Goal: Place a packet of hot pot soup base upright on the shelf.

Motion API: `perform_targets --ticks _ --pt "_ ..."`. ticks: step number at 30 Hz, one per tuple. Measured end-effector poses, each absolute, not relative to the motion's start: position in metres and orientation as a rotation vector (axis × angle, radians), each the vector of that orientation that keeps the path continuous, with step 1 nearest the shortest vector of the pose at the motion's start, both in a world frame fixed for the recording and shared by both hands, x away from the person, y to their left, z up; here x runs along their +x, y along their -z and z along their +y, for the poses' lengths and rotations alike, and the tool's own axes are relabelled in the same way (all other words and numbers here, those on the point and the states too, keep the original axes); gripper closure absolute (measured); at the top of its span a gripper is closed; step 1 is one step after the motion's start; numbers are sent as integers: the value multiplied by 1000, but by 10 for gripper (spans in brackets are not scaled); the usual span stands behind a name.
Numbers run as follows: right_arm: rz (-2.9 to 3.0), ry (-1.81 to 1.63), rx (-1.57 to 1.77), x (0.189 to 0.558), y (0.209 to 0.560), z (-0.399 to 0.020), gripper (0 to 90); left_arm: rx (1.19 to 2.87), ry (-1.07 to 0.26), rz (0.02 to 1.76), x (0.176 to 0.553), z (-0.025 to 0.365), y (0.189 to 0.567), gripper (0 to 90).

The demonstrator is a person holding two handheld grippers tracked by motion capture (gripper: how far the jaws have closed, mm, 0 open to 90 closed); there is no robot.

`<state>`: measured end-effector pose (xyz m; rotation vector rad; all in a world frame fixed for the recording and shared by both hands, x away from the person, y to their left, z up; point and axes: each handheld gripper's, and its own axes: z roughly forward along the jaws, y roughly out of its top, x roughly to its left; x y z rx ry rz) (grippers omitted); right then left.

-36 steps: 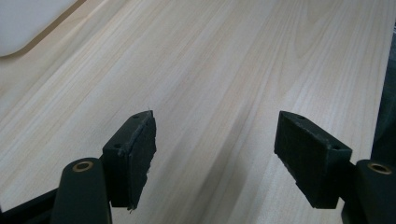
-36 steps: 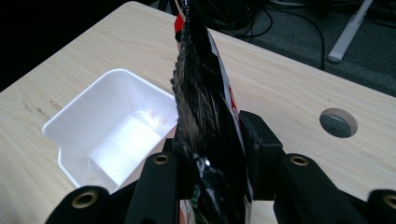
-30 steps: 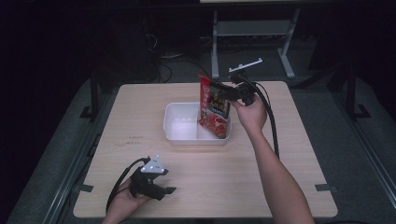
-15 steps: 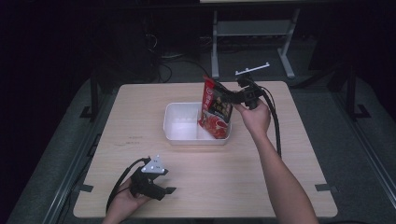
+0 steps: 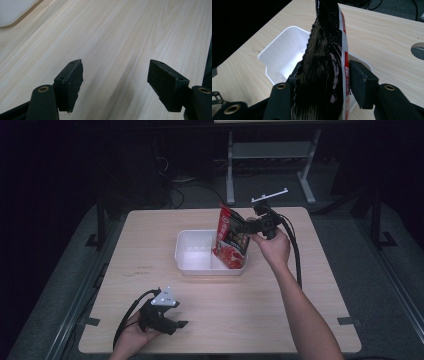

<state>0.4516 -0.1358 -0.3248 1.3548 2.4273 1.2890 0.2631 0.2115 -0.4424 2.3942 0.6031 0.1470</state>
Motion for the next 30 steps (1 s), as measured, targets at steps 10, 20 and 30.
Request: perform_targets --ticks 10,20,30 --pt "2443 -1286 1328 443 316 -142 439 2402 -151 610 263 213 442 274" --pt "2445 -1285 1305 429 314 -148 427 2389 -158 630 263 216 441 269" --pt "2454 -1301 1306 415 317 -159 414 2384 -155 628 263 215 440 261"
